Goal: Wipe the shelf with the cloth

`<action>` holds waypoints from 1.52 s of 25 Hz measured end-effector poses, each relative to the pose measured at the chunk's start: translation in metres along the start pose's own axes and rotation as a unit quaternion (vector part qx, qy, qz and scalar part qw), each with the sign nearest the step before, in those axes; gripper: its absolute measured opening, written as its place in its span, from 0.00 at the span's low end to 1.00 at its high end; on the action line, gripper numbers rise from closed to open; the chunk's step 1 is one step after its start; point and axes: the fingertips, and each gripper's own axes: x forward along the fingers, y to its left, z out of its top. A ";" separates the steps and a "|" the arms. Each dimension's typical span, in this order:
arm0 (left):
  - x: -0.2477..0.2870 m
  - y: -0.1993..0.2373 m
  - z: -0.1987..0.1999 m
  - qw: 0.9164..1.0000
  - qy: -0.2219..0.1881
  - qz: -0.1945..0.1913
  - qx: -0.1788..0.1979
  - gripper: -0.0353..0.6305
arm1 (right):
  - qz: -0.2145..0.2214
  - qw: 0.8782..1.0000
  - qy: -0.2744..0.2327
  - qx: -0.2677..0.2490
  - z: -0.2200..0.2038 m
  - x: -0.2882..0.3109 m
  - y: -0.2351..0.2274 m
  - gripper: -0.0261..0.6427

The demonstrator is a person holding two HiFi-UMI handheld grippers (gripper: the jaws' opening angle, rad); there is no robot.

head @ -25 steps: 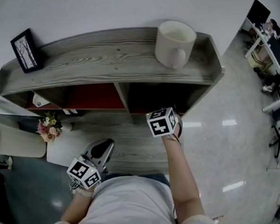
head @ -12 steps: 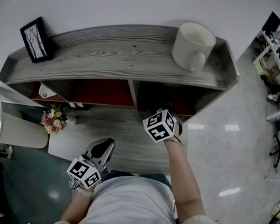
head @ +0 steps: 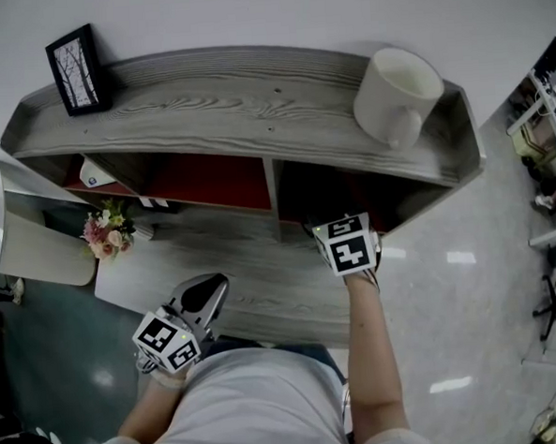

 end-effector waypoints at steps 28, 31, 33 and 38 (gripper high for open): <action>0.001 -0.004 -0.002 1.000 0.003 0.001 -0.002 0.11 | 0.008 0.984 -0.029 -0.175 0.019 0.005 0.070 0.22; 0.001 -0.005 -0.002 1.000 0.003 -0.001 -0.001 0.11 | -0.007 0.983 -0.054 -0.177 0.036 -0.010 0.070 0.22; 0.001 -0.006 -0.002 1.000 0.003 -0.002 0.000 0.11 | -0.021 0.981 -0.072 -0.180 0.051 -0.021 0.069 0.22; 0.002 -0.006 0.000 1.000 0.003 -0.003 0.003 0.11 | -0.056 0.973 -0.125 -0.185 0.095 -0.054 0.064 0.22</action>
